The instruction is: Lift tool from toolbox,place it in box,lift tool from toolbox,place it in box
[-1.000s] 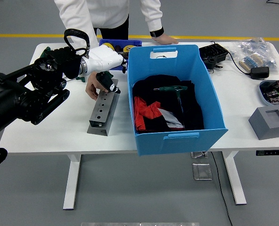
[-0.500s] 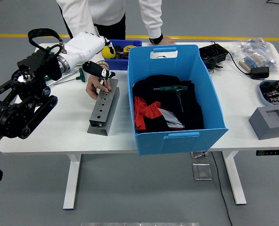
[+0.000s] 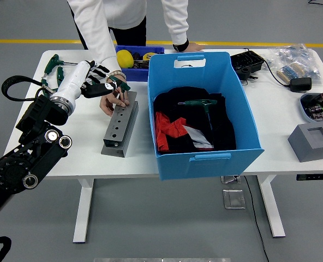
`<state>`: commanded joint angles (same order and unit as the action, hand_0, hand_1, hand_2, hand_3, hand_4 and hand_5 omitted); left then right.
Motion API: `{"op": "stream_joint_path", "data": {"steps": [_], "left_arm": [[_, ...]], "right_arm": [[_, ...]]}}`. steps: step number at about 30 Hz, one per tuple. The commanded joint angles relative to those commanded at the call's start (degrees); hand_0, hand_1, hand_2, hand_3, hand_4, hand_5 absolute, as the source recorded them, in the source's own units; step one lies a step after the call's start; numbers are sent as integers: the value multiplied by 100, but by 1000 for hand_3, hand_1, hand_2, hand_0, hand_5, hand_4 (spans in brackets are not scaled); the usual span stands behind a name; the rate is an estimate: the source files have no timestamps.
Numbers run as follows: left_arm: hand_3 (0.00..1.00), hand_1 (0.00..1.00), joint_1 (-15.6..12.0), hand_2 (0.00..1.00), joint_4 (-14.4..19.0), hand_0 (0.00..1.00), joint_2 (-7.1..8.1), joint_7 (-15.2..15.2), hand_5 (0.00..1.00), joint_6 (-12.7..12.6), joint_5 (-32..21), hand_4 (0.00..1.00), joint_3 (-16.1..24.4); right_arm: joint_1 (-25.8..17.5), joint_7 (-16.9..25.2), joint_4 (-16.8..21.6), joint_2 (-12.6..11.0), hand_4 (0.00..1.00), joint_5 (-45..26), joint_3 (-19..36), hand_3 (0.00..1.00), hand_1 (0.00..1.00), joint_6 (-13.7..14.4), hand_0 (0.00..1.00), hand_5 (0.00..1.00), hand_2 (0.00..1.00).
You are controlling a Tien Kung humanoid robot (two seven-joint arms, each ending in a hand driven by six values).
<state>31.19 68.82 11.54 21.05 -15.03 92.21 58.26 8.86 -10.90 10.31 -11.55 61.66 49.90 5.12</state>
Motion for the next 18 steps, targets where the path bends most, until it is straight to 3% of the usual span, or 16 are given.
{"op": "stream_joint_path", "data": {"steps": [4,5,10,11,16,17,18], "left_arm": [[679,538,-62,649,9,350,-7,-97,585,-283,-931,744,23],[794,538,-70,659,24,346,-1,-124,635,-315,-1192,739,31],[794,538,-71,659,-2,346,1,-205,635,-264,-2384,739,44],[885,544,-68,680,-27,365,-3,-219,727,-238,-2644,746,45],[885,544,-64,680,-128,365,-18,-326,727,-201,-3836,746,13],[933,575,-67,730,-141,411,-22,-351,806,-211,-4134,764,9],[933,575,-70,730,-153,411,-26,-375,806,-221,-4357,764,8]], "right_arm": [[-15,-7,0,11,835,50,39,571,641,-4,649,658,731],[-21,-9,0,14,833,59,50,570,638,-3,647,658,731],[-30,-17,0,23,833,105,86,570,638,-7,647,658,731],[-31,-19,0,25,832,112,91,570,638,-9,646,658,731],[-40,-25,0,35,832,139,108,570,638,-13,646,658,731],[-43,-26,0,38,832,144,113,570,639,-14,645,657,731],[-45,-28,0,41,832,148,118,570,639,-14,645,657,731]]}}
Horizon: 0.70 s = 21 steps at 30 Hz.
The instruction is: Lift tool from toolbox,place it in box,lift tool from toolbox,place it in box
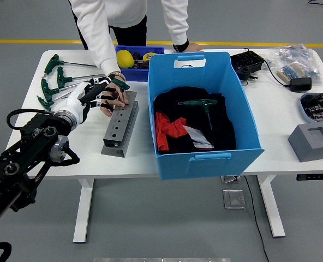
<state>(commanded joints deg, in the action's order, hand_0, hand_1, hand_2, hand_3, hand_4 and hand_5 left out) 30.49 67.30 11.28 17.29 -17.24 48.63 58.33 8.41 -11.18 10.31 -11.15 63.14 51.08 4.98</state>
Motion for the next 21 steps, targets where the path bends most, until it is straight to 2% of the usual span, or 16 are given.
{"op": "stream_joint_path", "data": {"steps": [4,5,10,11,21], "left_arm": [[933,575,-6,730,-27,411,-19,-80,806,-37,-931,764,15],[947,609,-7,756,-27,481,-22,-88,816,-52,-1192,761,26],[947,609,-14,756,-63,481,-28,-147,816,-137,-2384,761,71],[963,632,-10,777,-84,545,-30,-163,827,-153,-2644,765,69],[966,634,53,776,-285,549,-66,-157,842,-49,-4845,772,-83]], "right_arm": [[-3,-3,0,8,832,8,9,570,639,-1,645,657,731],[-2,-3,0,8,831,11,10,569,640,-3,647,656,730],[-6,-1,0,6,831,7,11,569,640,-6,647,656,730],[-5,0,0,5,831,5,7,570,639,-8,646,656,730],[19,5,0,-13,831,-19,-46,570,638,-14,646,656,730]]}}
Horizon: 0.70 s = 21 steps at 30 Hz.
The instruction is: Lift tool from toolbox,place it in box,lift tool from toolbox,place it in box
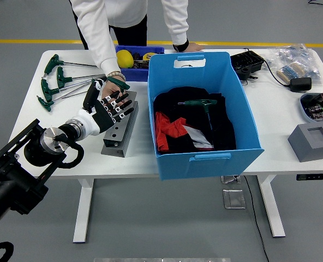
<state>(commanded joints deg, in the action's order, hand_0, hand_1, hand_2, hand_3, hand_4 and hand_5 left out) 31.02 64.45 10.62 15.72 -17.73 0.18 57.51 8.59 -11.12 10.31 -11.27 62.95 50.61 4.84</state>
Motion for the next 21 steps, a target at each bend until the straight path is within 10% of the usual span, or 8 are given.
{"op": "stream_joint_path", "data": {"steps": [21], "left_arm": [[978,636,345,769,-681,537,-56,-202,863,336,74,782,-418]], "right_arm": [[-17,1,0,18,831,-51,-94,570,640,-9,646,656,730]]}}
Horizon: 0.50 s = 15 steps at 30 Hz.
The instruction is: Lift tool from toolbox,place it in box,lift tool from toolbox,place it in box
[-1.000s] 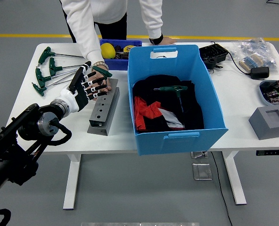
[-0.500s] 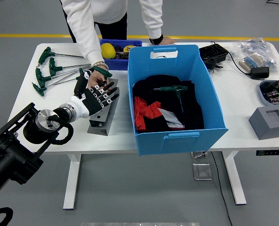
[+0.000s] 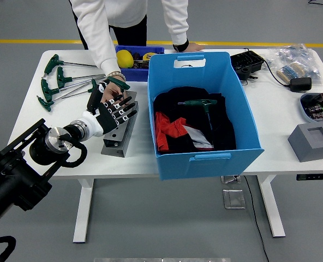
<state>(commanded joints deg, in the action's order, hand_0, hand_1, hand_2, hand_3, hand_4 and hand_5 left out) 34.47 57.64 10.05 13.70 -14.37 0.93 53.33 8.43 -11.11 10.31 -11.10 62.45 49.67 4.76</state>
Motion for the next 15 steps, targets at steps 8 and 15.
{"op": "stream_joint_path", "data": {"steps": [8,15], "left_arm": [[976,636,190,766,-246,535,-26,-83,876,119,-42,795,-123],[969,636,345,764,-490,534,-97,-138,886,211,24,804,-157]], "right_arm": [[39,9,0,-5,831,-33,-29,570,640,0,648,656,730],[63,22,0,-10,831,-84,-59,570,640,4,648,657,730]]}}
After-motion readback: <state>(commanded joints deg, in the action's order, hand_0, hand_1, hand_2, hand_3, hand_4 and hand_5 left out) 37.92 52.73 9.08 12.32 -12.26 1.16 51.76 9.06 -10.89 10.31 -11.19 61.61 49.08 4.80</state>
